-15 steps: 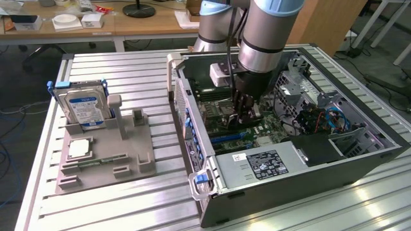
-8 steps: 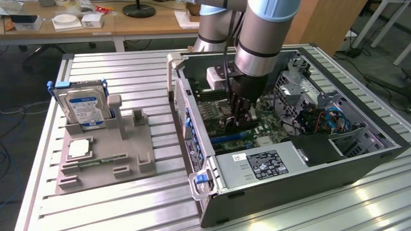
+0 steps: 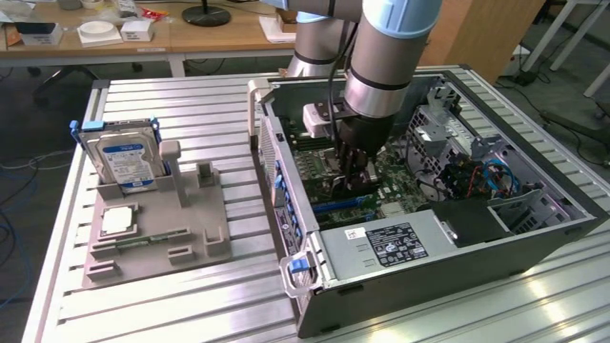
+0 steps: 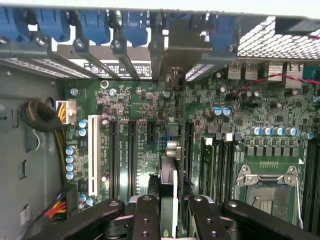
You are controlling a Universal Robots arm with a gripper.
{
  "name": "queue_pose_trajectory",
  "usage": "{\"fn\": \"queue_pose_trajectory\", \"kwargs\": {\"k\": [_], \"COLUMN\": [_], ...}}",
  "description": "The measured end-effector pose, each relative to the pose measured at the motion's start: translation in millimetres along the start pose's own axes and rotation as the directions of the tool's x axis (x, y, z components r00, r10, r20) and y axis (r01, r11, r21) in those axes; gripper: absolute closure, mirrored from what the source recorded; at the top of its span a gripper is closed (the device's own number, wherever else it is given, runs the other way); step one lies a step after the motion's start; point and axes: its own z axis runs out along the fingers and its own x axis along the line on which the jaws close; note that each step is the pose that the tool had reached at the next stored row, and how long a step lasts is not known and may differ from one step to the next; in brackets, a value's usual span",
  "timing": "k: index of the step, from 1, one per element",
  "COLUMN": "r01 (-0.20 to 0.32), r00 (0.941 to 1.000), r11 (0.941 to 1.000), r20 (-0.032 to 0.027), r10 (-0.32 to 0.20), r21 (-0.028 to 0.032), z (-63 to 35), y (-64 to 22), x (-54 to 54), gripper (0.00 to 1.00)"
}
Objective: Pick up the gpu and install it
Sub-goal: 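Insert the gpu into the slot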
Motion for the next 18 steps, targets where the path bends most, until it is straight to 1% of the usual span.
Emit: {"fn": "queue_pose_trajectory", "kwargs": {"k": [11,12,13,15,16,17,18], "r01": [0.000,0.000,0.000,0.000,0.000,0.000,0.000], "r00": [1.0000,1.0000,1.0000,1.0000,1.0000,1.0000,1.0000], "r11": [1.0000,1.0000,1.0000,0.9999,0.9998,0.9998,0.9998], "r20": [-0.0001,-0.0001,0.0000,0.0000,-0.0001,-0.0001,0.0000], "r10": [0.000,0.000,0.000,0.000,0.000,0.000,0.000], "r21": [-0.0001,0.0007,0.0033,0.0139,0.0175,0.0197,0.0201], "z": [0.9,1.1,1.5,2.0,2.0,2.1,2.1], "y": [1.1,1.1,1.3,1.3,1.9,2.8,3.5], "x": [0.0,0.1,0.1,-0.1,0.0,0.0,-0.1], "gripper": [0.73,0.73,0.73,0.73,0.73,0.73,0.73]}}
